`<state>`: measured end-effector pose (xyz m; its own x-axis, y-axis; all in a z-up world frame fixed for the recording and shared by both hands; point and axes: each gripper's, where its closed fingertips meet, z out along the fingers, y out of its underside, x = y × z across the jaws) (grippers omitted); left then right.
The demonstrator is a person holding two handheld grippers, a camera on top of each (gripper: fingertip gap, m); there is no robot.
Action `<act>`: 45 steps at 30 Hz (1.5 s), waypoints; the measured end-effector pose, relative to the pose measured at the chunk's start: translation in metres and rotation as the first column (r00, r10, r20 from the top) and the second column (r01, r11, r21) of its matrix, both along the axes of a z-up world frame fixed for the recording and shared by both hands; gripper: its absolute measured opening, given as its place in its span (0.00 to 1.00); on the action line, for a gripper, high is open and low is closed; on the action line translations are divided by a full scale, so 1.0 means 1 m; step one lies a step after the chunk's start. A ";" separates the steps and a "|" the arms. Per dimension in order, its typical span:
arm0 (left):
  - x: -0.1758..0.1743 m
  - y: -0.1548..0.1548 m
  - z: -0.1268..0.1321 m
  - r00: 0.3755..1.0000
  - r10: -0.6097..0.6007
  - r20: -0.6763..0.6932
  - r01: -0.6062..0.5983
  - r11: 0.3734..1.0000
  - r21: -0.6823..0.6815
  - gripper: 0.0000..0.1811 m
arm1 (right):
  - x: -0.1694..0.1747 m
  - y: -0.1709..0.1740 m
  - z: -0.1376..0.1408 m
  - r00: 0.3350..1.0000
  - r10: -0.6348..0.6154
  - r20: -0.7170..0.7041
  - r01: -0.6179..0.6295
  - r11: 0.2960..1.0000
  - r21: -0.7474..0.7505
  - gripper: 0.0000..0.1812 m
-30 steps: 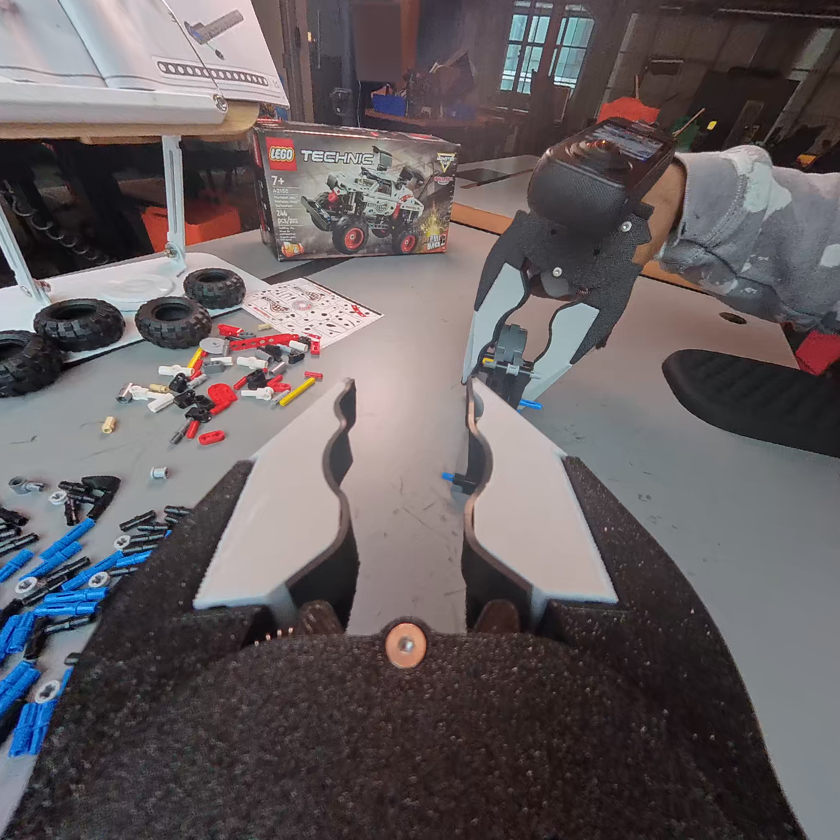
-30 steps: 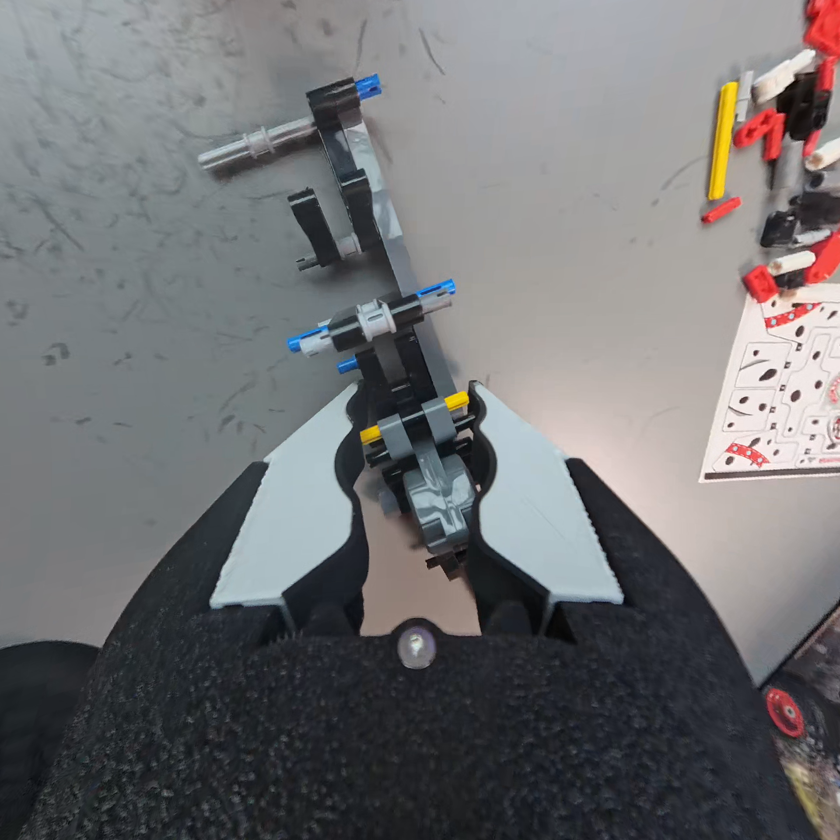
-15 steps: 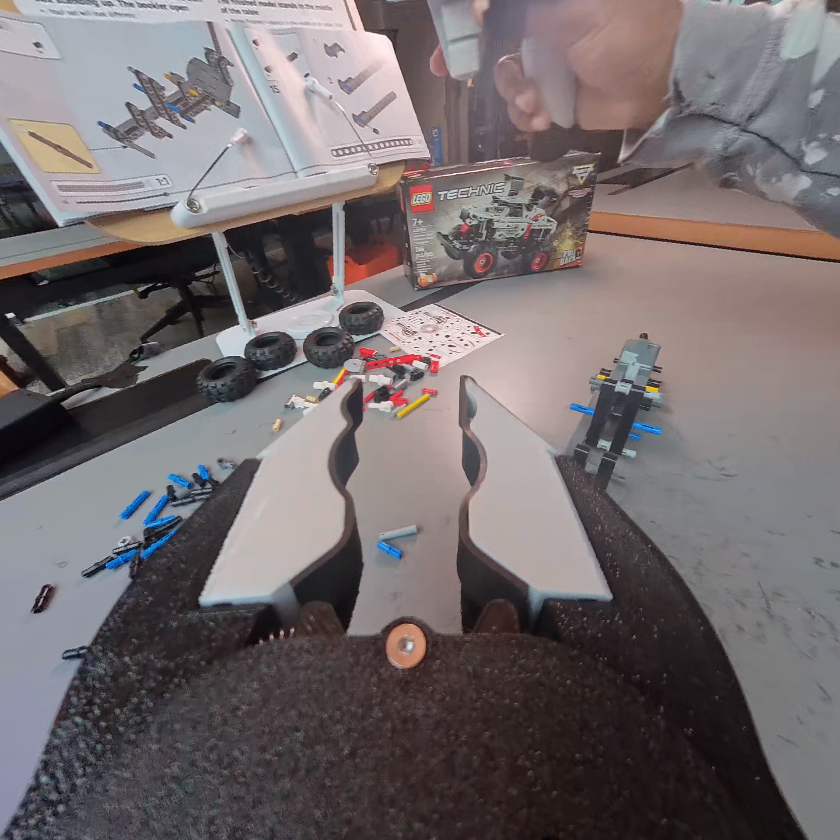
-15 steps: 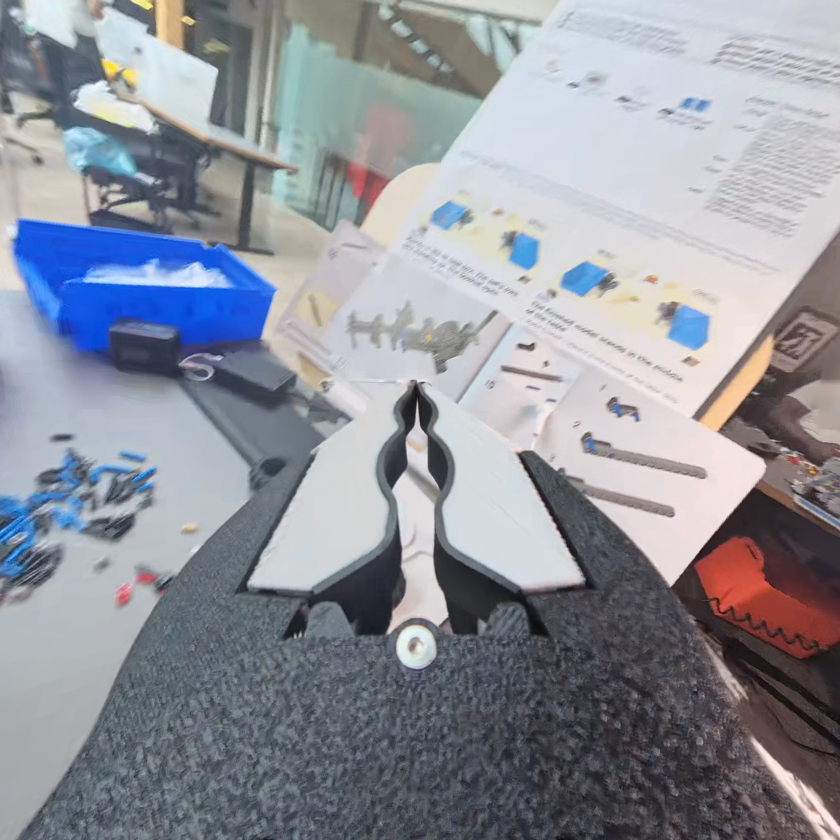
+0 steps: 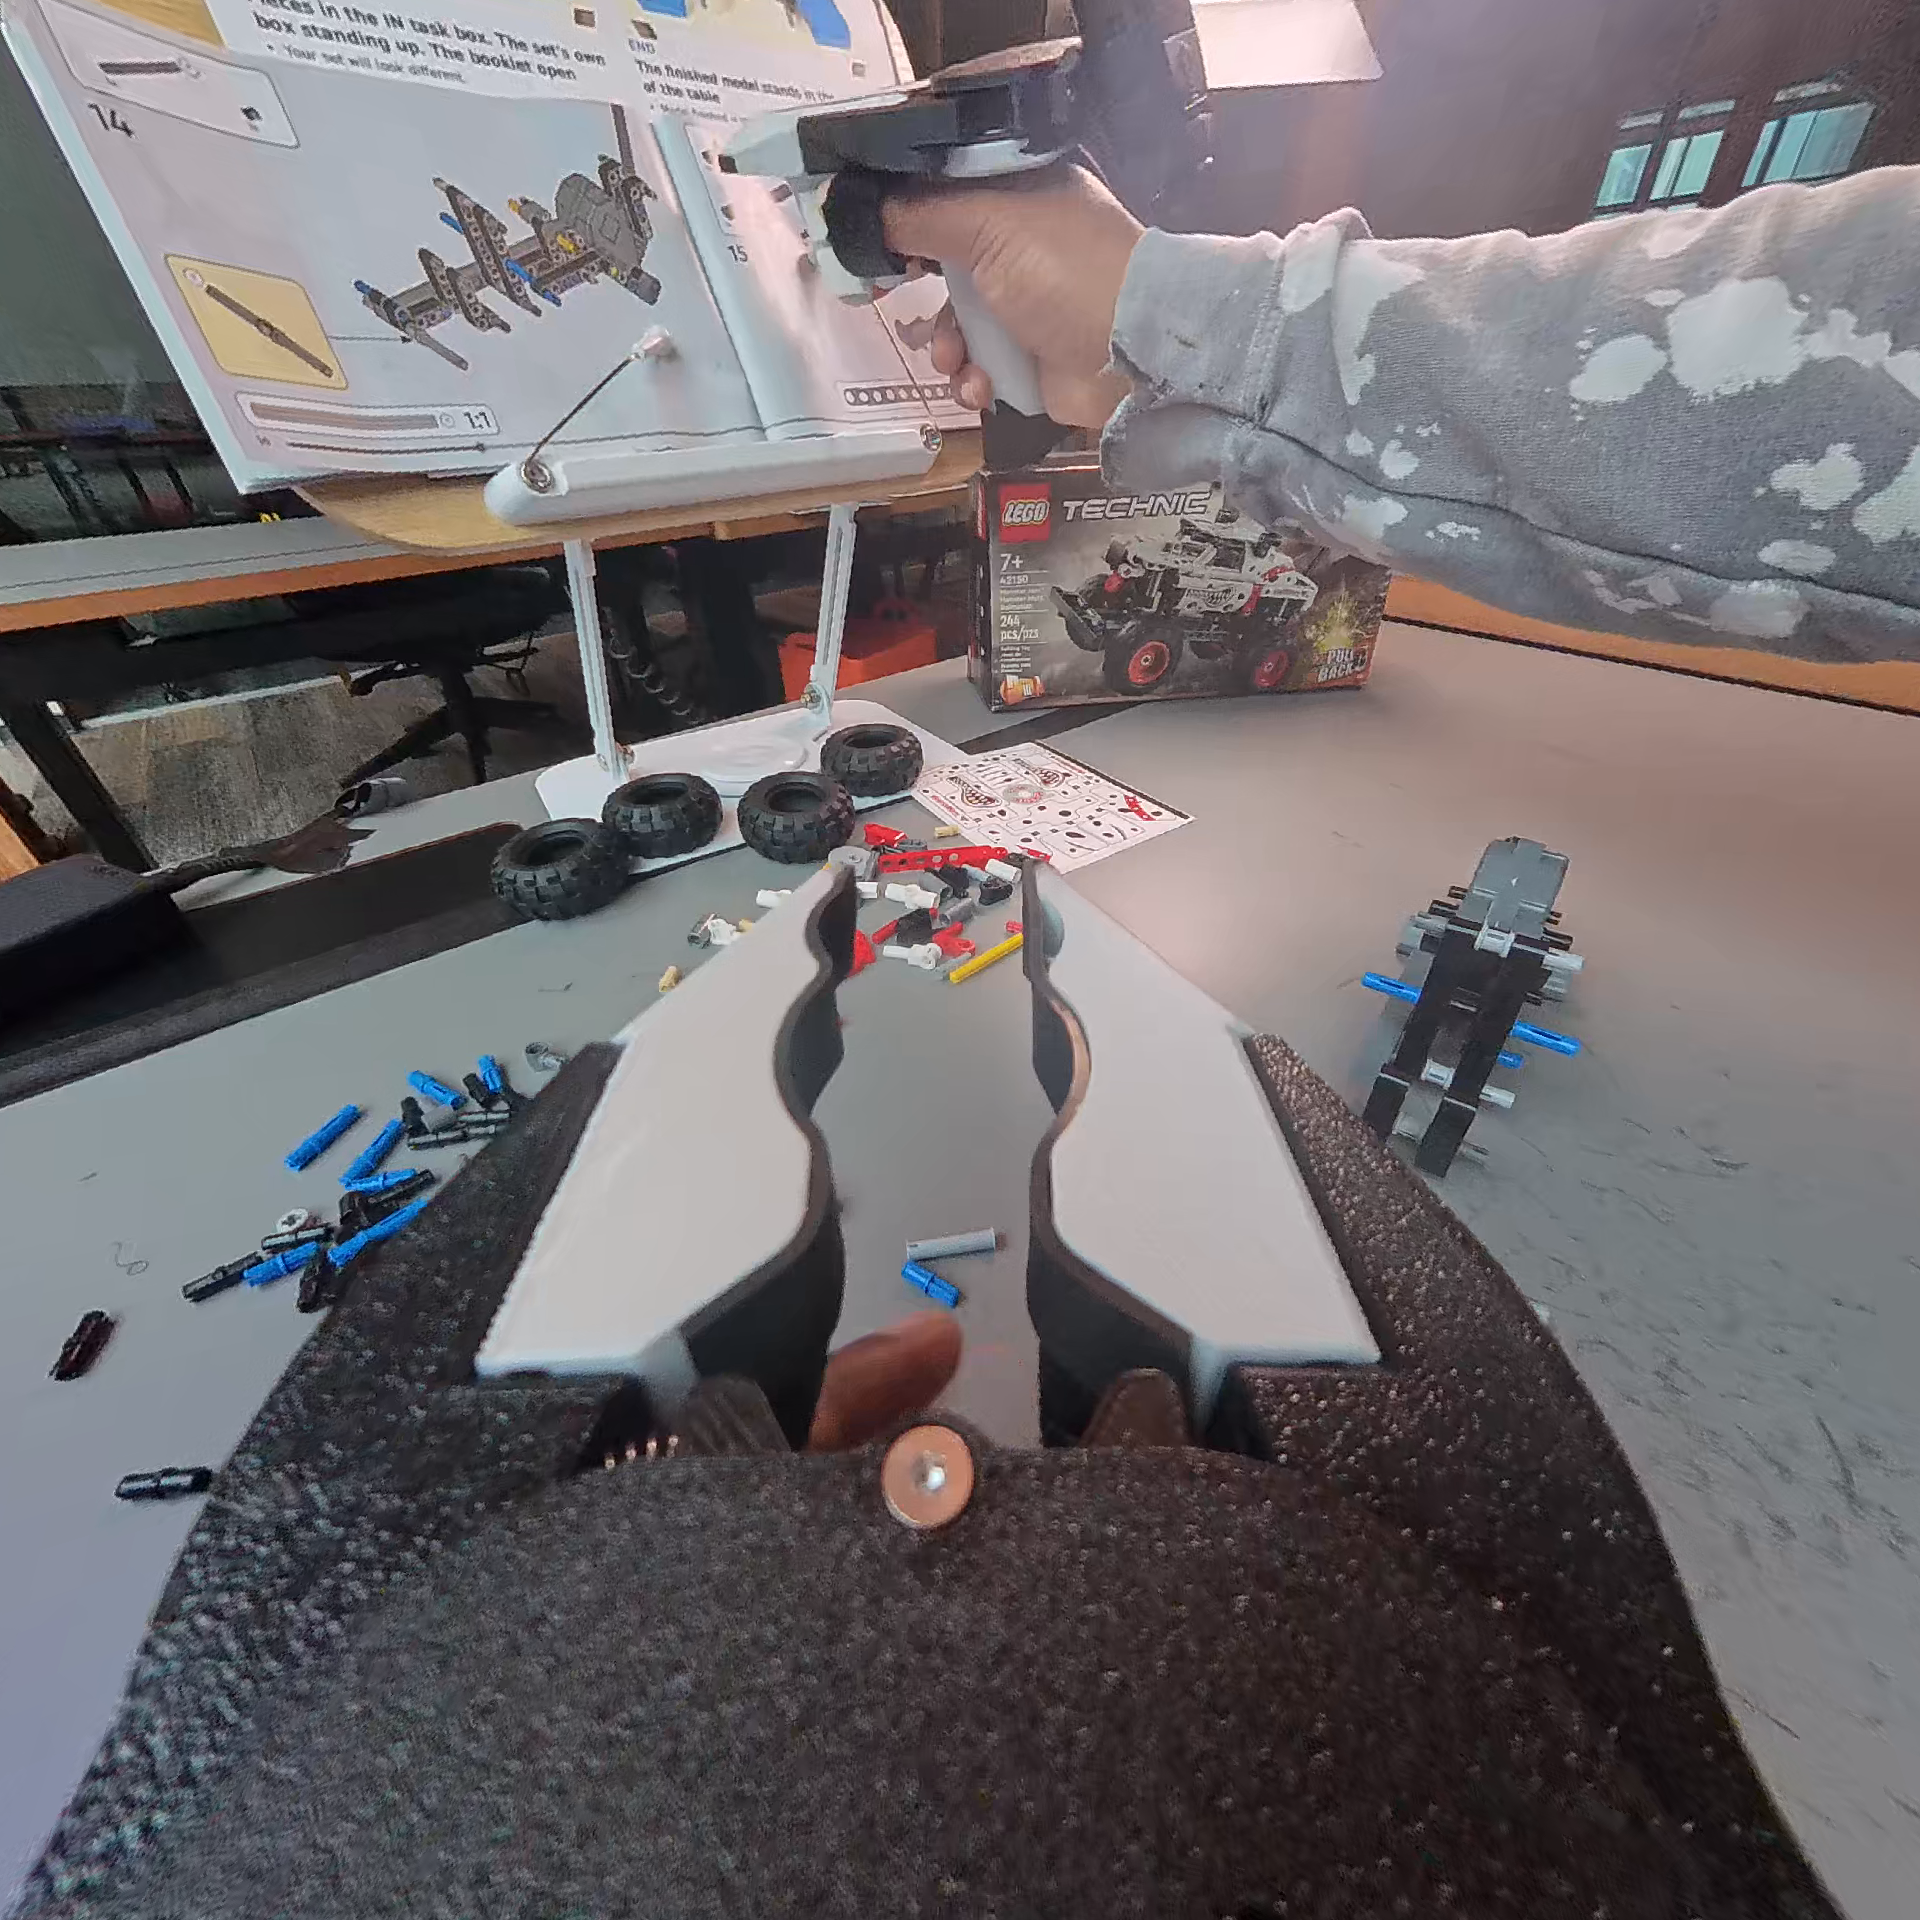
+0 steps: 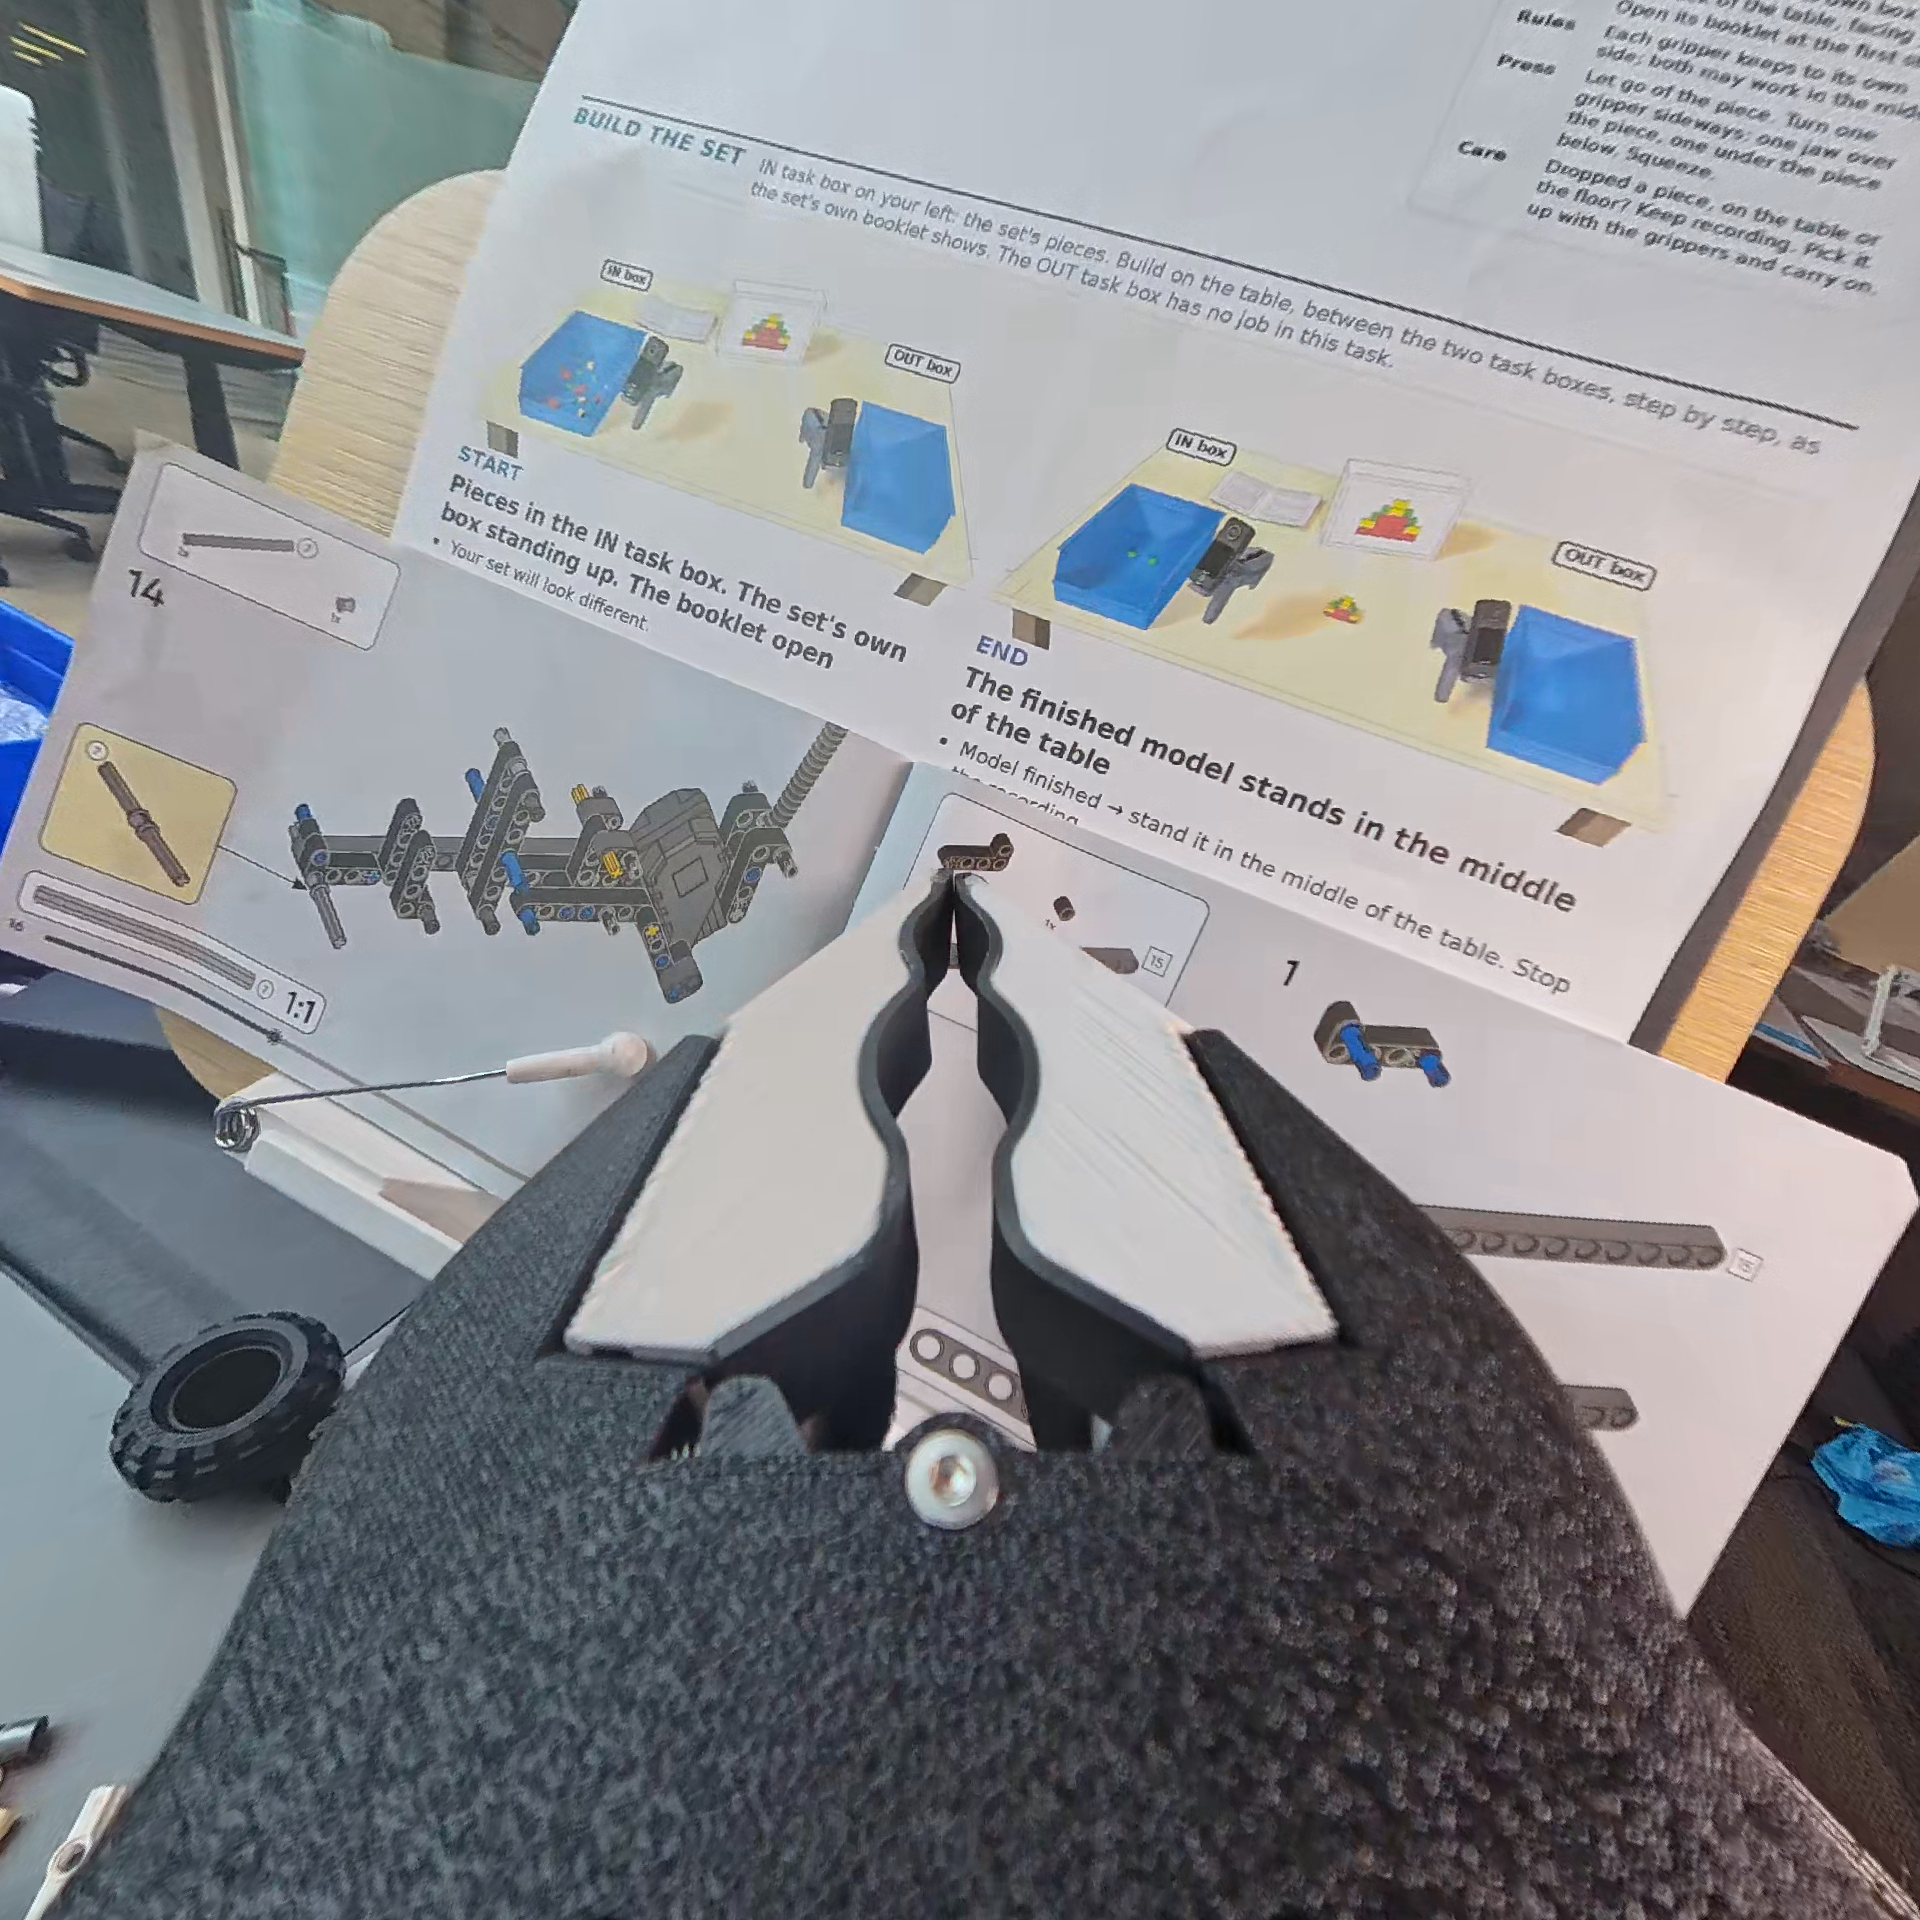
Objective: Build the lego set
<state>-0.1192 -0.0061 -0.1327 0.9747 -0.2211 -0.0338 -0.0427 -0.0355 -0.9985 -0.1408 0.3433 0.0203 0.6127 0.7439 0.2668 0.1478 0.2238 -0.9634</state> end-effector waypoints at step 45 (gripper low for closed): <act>-0.005 0.002 -0.016 0.999 0.022 -0.047 -0.026 0.996 -0.089 0.16 | 0.035 0.009 -0.021 0.998 0.006 0.069 -0.004 1.000 -0.028 0.00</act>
